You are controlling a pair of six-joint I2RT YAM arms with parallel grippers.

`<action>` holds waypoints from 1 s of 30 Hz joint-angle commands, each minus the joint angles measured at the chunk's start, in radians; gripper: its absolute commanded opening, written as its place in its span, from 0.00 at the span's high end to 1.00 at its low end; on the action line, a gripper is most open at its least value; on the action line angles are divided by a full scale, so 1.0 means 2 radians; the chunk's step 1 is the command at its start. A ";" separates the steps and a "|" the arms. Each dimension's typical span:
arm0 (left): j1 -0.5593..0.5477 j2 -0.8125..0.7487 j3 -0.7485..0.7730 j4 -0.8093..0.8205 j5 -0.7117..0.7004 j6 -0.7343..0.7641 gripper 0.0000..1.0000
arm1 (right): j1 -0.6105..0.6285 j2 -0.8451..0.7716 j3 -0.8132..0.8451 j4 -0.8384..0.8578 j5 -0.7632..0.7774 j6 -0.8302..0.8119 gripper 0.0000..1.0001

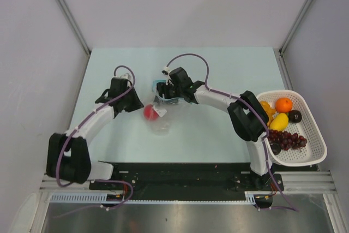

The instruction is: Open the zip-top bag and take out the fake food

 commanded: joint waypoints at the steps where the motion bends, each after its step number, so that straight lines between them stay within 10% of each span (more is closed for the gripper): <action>1: 0.011 0.058 0.010 0.026 0.018 0.024 0.86 | -0.004 0.019 0.002 0.029 -0.036 0.007 0.34; 30: -0.011 0.126 -0.002 0.080 0.082 0.021 0.90 | 0.009 0.077 0.004 0.023 -0.065 0.016 0.16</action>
